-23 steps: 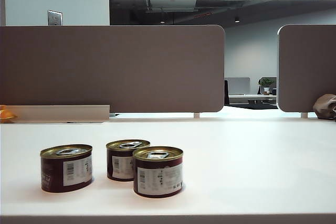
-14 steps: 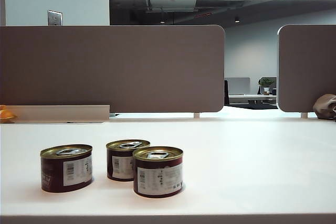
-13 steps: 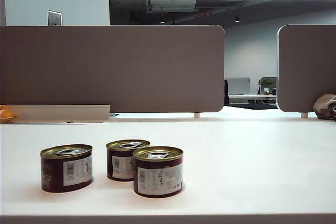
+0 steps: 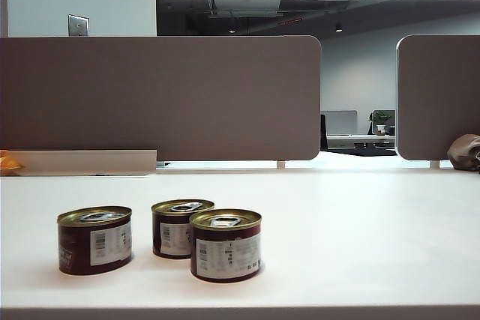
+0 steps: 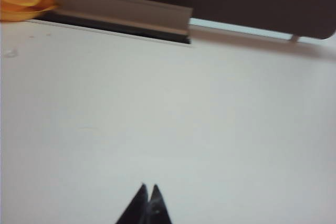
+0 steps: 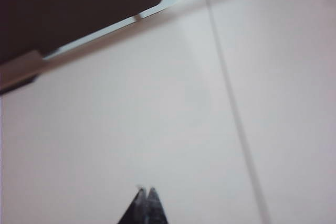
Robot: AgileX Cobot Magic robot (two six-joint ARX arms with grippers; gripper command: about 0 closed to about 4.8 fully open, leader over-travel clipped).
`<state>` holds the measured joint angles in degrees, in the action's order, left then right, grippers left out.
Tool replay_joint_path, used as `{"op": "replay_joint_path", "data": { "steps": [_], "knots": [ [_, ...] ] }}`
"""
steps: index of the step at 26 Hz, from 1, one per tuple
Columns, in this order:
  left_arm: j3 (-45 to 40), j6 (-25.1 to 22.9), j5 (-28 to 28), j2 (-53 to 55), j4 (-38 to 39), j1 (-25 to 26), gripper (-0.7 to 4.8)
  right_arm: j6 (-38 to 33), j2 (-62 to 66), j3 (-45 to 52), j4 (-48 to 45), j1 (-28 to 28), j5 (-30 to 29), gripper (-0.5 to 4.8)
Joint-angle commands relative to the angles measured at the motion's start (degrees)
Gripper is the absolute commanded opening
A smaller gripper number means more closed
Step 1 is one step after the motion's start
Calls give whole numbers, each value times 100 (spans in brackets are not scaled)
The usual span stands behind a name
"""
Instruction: Pick up the cans one by one and stack them together.
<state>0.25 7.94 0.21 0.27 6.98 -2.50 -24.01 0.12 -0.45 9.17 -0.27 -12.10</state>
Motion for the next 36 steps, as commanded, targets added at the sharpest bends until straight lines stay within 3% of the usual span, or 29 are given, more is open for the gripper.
{"op": "replay_joint_path", "data": {
  "steps": [1,4,7,12,14,16,18,20,22,25,29,33,36],
  "knots": [
    [44,238,579,4,-168,-11,-5,-308,0,11,-431,2,-1062,0],
    [129,787,1086,4,-350,-11,-5,-356,0,-68,-686,2,-1733,0],
    [372,1224,1495,4,-472,-11,-5,-564,0,-476,-616,2,-2006,0],
    [918,1193,2057,4,-459,-4,-6,-581,4,-1097,-330,0,-2118,0],
    [1410,863,2103,4,-179,-4,-6,-570,48,-1440,140,0,-2234,0],
    [2271,85,1528,59,905,0,-6,-240,334,-1921,632,2,-2518,0],
    [2726,-190,1016,214,1460,0,-6,28,560,-2164,789,2,-2559,0],
    [3071,-308,885,516,1759,0,-6,570,929,-2483,1043,2,-2592,0],
    [3340,-348,1113,960,1956,-2,-6,1172,1416,-2798,1281,4,-2771,0],
    [3552,-345,1902,1808,2179,-2,-6,1766,2256,-3180,1541,15,-3141,0],
    [3654,-365,2461,3086,2413,-4,-6,2201,3169,-3484,1613,219,-3276,0],
    [3654,-863,2780,4277,2404,-83,-5,2256,4127,-3543,1478,1060,-3220,1],
    [3654,-1032,2793,4946,2398,-398,-1,2258,5040,-3543,1410,2076,-2712,68]
  ]
}}
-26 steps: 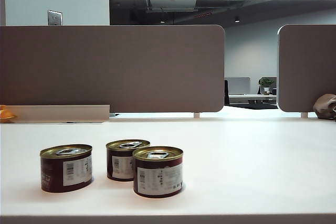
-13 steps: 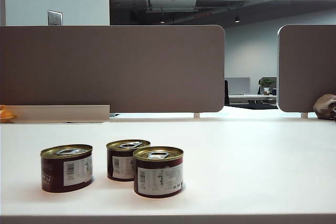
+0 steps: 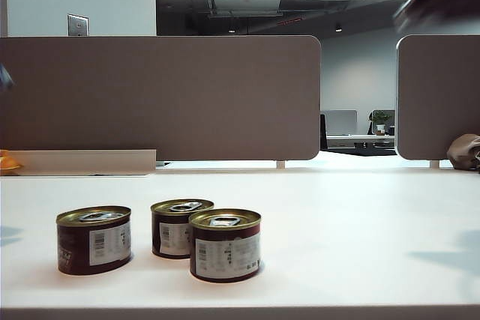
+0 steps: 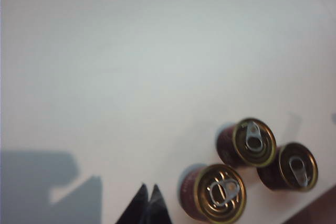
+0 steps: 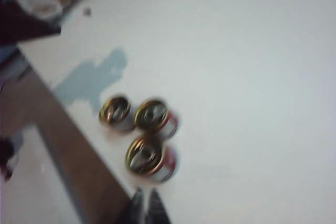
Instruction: Pick up the cans one by one and stack them together.
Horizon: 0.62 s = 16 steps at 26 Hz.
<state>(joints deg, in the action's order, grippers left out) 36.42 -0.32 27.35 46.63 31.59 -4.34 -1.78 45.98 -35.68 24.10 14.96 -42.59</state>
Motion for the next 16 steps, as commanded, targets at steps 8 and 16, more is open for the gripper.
{"op": "replay_joint_path", "data": {
  "steps": [8,16],
  "knots": [
    [-13,-420,-426,839,-221,-1419,62,26,2350,-33,-946,2282,1460,194],
    [-192,-422,-999,892,-184,-1685,189,33,3075,-605,-942,2557,2105,423]
  ]
}}
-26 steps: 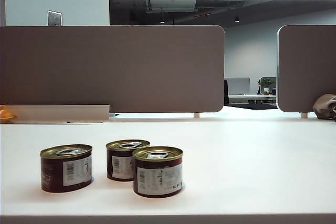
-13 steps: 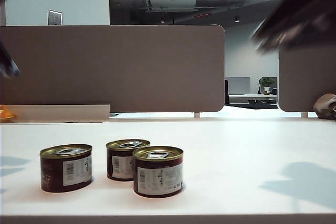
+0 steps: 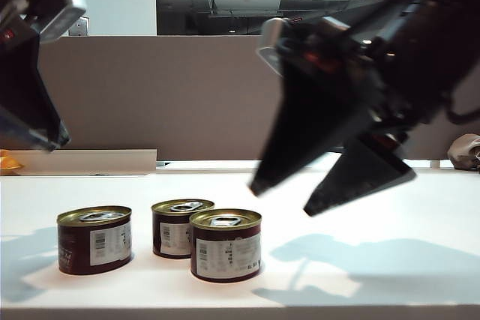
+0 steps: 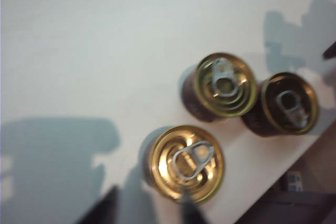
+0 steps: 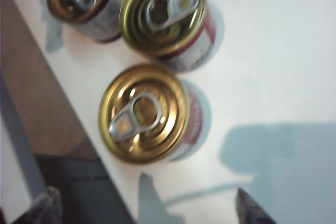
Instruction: Pick up the cans one by one and stack them together.
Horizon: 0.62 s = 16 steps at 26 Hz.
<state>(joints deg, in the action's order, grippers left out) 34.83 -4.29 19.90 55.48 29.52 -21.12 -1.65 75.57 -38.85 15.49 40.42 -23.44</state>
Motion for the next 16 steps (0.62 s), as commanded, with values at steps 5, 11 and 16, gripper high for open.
{"op": "replay_joint_path", "data": {
  "steps": [5,11,16],
  "knots": [
    [-31,-17,-833,4,66,7,188,17,531,-898,-17,28,234,423],
    [24,31,-970,-61,157,192,183,46,1047,-1071,125,492,555,432],
    [223,24,-1029,-308,195,199,183,46,1471,-1073,55,590,597,432]
  ]
}}
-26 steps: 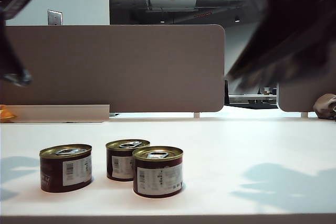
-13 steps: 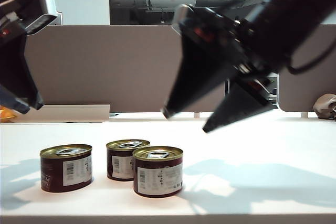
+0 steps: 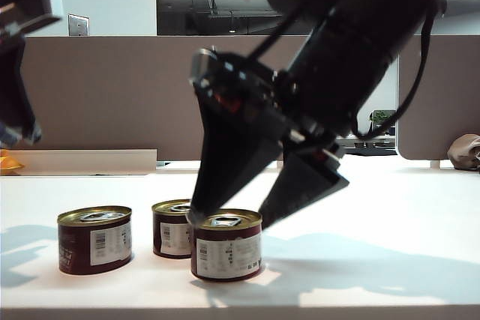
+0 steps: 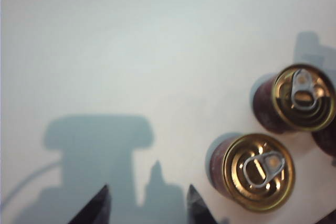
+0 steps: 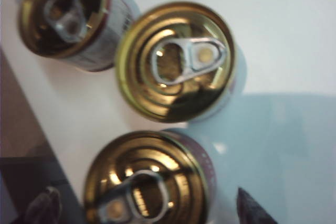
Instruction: Pick up the cans one by one and stack them together.
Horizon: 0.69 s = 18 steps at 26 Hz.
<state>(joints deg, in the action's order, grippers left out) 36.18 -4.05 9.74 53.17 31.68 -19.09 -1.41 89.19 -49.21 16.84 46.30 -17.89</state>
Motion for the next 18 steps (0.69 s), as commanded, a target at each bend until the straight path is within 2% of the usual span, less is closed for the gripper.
{"op": "replay_joint_path", "data": {
  "steps": [1,4,5,6,8,11,18],
  "knots": [
    [98,28,-11,-101,-15,-4,183,22,175,-37,-83,-2,42,432],
    [98,131,-9,-103,57,-4,183,17,341,-85,-111,-2,39,431],
    [98,151,-9,-103,85,-4,183,17,389,-122,-120,-2,37,411],
    [98,151,-4,-103,98,-4,183,17,413,-162,-122,-2,37,378],
    [98,151,-7,-103,127,-4,183,17,422,-295,-127,-2,-7,264],
    [98,149,-7,-103,160,-4,183,17,422,-398,-131,-2,-4,195],
    [98,151,-2,-103,170,-4,183,17,409,-435,144,-2,-4,196]
  ]
}}
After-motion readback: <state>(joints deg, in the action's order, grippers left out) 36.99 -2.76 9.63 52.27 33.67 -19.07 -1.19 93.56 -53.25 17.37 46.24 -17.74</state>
